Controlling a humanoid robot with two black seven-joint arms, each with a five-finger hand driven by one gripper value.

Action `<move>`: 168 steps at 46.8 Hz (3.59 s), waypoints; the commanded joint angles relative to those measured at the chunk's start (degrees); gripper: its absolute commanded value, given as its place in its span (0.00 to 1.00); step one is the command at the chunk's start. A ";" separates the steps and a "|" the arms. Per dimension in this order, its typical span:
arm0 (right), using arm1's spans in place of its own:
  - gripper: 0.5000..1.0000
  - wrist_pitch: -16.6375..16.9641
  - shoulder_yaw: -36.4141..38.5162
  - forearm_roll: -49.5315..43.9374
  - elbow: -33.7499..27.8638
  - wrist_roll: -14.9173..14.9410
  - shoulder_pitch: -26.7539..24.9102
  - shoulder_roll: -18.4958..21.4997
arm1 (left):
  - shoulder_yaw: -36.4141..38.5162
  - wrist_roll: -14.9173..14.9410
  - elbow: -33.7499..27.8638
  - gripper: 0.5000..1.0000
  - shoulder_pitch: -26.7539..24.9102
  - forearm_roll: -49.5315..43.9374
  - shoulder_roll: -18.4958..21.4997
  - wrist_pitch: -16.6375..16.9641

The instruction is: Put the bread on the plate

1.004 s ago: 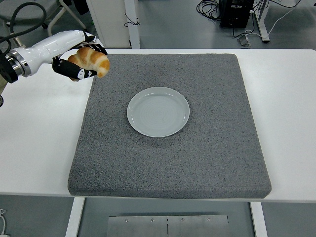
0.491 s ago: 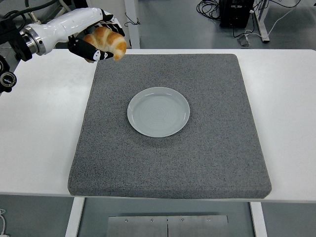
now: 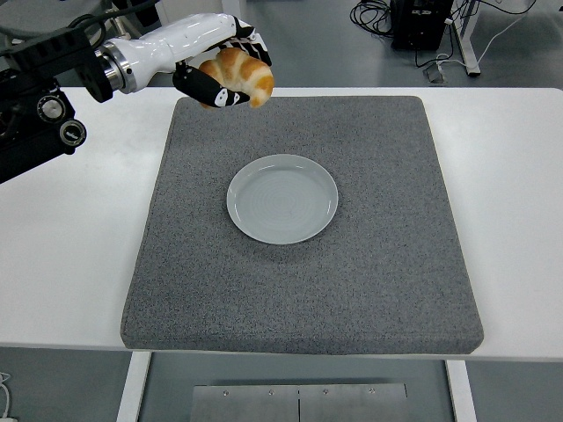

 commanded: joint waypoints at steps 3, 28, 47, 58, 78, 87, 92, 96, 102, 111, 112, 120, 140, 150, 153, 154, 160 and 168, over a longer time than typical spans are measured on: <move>1.00 -0.01 0.00 0.00 0.00 0.01 -0.02 0.00 | 1.13 -0.10 1.47 0.00 0.09 0.51 -3.31 0.09; 1.00 -0.01 0.00 0.00 0.00 0.01 0.07 0.00 | 4.12 -0.45 10.88 0.00 0.44 2.27 -16.14 0.18; 1.00 -0.01 0.00 0.00 0.00 0.01 0.07 0.00 | 4.12 -0.54 14.48 0.00 5.01 6.05 -19.66 0.35; 1.00 -0.01 0.00 0.00 0.00 0.01 0.07 0.00 | 4.20 -0.63 15.19 0.00 8.79 8.15 -20.01 0.44; 1.00 0.07 0.00 0.00 0.00 0.01 -0.02 0.00 | 7.81 -1.24 18.35 0.00 11.52 8.60 -22.47 2.64; 1.00 -0.01 0.00 0.00 0.00 0.01 0.07 0.00 | 8.42 -1.24 18.44 0.00 11.60 8.51 -22.47 2.99; 1.00 -0.01 0.00 0.00 0.00 0.01 0.07 0.00 | 8.51 -1.77 18.79 0.00 12.22 8.60 -22.38 3.43; 1.00 0.07 0.00 0.00 0.00 0.01 -0.02 0.00 | 8.60 -2.21 19.23 0.00 12.57 8.60 -22.38 3.52; 1.00 -0.01 0.00 0.00 0.00 0.01 -0.02 0.00 | 8.60 -2.21 19.93 0.00 13.36 8.60 -22.30 3.61; 1.00 -0.01 0.00 0.00 0.00 0.01 -0.02 0.00 | 8.60 -2.21 20.20 0.00 13.89 8.60 -22.21 4.13; 1.00 -0.01 0.00 0.00 0.00 0.01 -0.02 0.00 | 8.60 -2.21 20.20 0.00 13.89 8.51 -22.21 4.13; 1.00 -0.01 0.00 0.00 0.00 0.01 0.07 0.00 | 8.51 -1.77 20.29 0.59 13.98 7.45 -22.12 4.05; 1.00 0.08 0.00 0.00 0.00 0.01 0.07 0.00 | 8.16 -1.59 19.14 0.94 13.45 6.66 -20.89 3.69; 1.00 -0.01 0.00 0.00 0.00 0.01 0.07 0.00 | 7.81 -1.42 11.94 0.95 10.64 2.36 -16.67 2.29; 1.00 0.07 0.00 0.00 0.00 0.01 -0.02 0.00 | 7.63 -1.42 11.32 0.95 9.15 1.39 -15.80 2.20; 1.00 0.08 0.00 0.00 0.00 0.01 0.07 0.00 | 7.63 -1.42 11.23 0.95 8.62 1.04 -15.44 2.20; 1.00 -0.01 0.00 0.00 0.00 0.01 -0.02 0.00 | 7.37 -1.68 11.32 0.95 5.90 -3.00 -13.95 2.11; 1.00 -0.01 0.00 0.00 0.00 0.01 -0.02 0.00 | 7.28 -1.86 11.32 0.95 3.96 -11.00 -12.63 2.11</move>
